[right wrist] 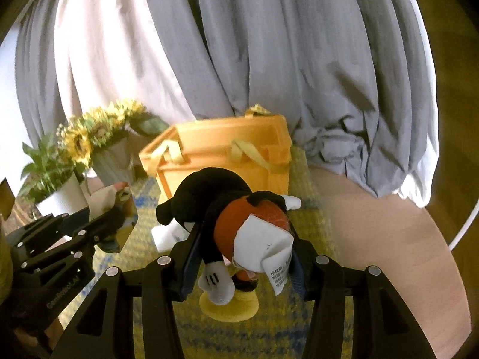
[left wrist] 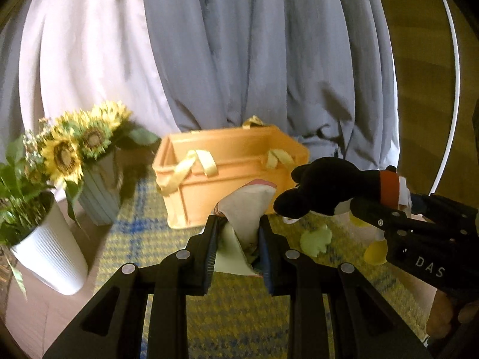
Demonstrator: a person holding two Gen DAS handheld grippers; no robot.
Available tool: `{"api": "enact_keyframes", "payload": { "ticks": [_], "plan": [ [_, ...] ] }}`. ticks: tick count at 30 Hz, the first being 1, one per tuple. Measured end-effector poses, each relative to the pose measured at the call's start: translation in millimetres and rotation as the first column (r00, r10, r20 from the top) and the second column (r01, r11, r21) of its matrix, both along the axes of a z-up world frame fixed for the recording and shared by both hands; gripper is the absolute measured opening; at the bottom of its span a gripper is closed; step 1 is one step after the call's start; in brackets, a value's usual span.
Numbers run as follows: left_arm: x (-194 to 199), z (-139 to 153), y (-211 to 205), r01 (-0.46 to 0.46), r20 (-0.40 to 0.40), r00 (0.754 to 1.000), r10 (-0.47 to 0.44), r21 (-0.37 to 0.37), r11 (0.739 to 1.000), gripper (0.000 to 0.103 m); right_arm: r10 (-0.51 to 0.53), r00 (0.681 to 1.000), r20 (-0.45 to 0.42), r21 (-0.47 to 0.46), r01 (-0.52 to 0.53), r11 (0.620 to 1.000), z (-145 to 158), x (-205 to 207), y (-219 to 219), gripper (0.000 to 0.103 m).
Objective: Organize soft objects
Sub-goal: 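Lift and carry the beige fabric and Mickey plush over the orange crate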
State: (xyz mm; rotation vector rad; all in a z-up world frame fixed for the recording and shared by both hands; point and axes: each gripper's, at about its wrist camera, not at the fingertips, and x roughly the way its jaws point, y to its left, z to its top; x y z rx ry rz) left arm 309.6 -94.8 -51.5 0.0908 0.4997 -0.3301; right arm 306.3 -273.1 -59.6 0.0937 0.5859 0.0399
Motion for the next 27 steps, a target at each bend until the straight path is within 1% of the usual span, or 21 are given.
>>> {"api": "enact_keyframes", "payload": {
  "ticks": [5, 9, 19, 27],
  "plan": [
    [-1, 15, 5, -0.012, 0.047, 0.999, 0.013, -0.015, 1.0, 0.026, 0.007, 0.998, 0.065, -0.023, -0.005, 1.0, 17, 0, 4, 0.051],
    [0, 25, 8, -0.021, 0.08, 0.997, 0.022, -0.022, 1.0, 0.026, 0.018, 0.994, 0.111, -0.025, -0.015, 1.0, 29, 1, 7, 0.051],
    [4, 52, 17, -0.053, 0.169, 0.984, 0.059, -0.036, 0.998, 0.026, 0.034, 0.983, 0.182, -0.022, -0.03, 0.999, 50, 13, 16, 0.051],
    [14, 67, 21, -0.07, 0.214, 0.974, 0.077, -0.039, 0.997, 0.026, 0.041, 0.968, 0.246, -0.018, -0.038, 0.999, 64, 26, 19, 0.051]
  ]
}}
